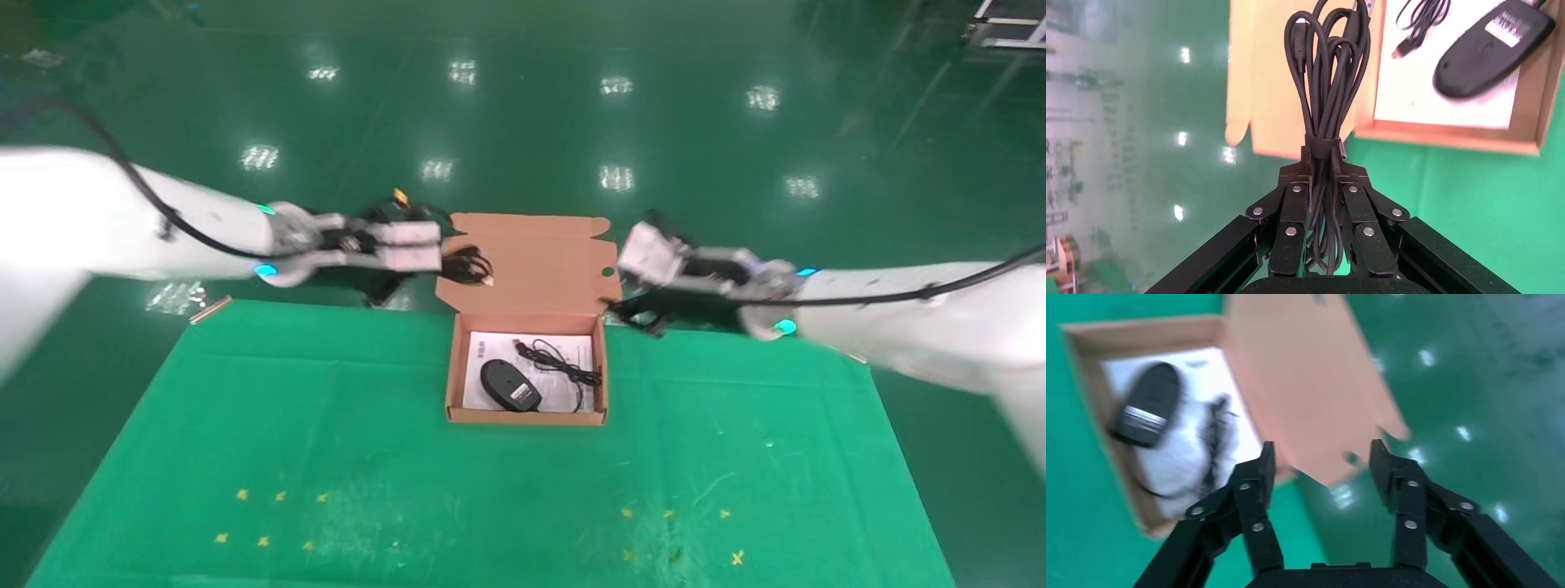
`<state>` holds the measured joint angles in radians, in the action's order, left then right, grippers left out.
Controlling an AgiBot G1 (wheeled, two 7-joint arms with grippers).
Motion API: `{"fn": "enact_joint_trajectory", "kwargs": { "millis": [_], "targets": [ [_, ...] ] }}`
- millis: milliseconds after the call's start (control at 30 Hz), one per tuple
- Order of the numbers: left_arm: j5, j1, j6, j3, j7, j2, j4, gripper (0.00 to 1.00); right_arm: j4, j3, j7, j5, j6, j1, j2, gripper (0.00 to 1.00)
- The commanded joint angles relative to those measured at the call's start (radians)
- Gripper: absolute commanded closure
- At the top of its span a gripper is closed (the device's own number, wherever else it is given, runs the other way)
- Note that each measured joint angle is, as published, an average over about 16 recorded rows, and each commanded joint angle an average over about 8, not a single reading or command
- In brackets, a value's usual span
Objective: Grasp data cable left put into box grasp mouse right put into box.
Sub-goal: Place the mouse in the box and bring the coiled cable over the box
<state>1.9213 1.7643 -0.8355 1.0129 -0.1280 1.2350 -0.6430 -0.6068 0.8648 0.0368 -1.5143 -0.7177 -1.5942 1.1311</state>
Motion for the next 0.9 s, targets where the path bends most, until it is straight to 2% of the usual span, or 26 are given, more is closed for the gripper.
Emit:
{"fn": "enact_joint_trajectory", "kwargs": {
  "millis": [33, 167, 300, 533, 767, 833, 900],
  "targets": [
    [-0.022, -0.017, 0.035, -0.003, 0.057, 0.038, 0.047, 1.00, -0.011, -0.007, -0.012, 0.000, 0.007, -0.007, -0.032, 0.00],
    [-0.077, -0.050, 0.100, -0.017, 0.177, 0.100, 0.151, 1.00, -0.042, -0.014, -0.034, -0.007, 0.010, -0.016, -0.095, 0.00],
    [-0.147, -0.089, 0.146, -0.024, 0.272, 0.126, 0.195, 1.00, -0.079, -0.018, -0.055, -0.012, 0.005, -0.017, -0.151, 0.00],
    [-0.272, -0.152, 0.183, 0.002, 0.375, 0.134, 0.165, 1.00, -0.145, -0.022, -0.095, -0.018, -0.007, -0.008, -0.231, 0.00],
    [-0.380, -0.180, 0.154, 0.058, 0.432, 0.134, 0.130, 1.00, -0.201, -0.024, -0.135, -0.023, -0.016, -0.007, -0.278, 0.00],
    [-0.400, -0.181, 0.142, 0.071, 0.443, 0.133, 0.127, 0.92, -0.212, -0.023, -0.142, -0.026, -0.016, -0.006, -0.284, 0.00],
    [-0.418, -0.182, 0.132, 0.082, 0.455, 0.133, 0.128, 0.67, -0.221, -0.022, -0.149, -0.028, -0.015, -0.004, -0.288, 0.00]
  ]
}}
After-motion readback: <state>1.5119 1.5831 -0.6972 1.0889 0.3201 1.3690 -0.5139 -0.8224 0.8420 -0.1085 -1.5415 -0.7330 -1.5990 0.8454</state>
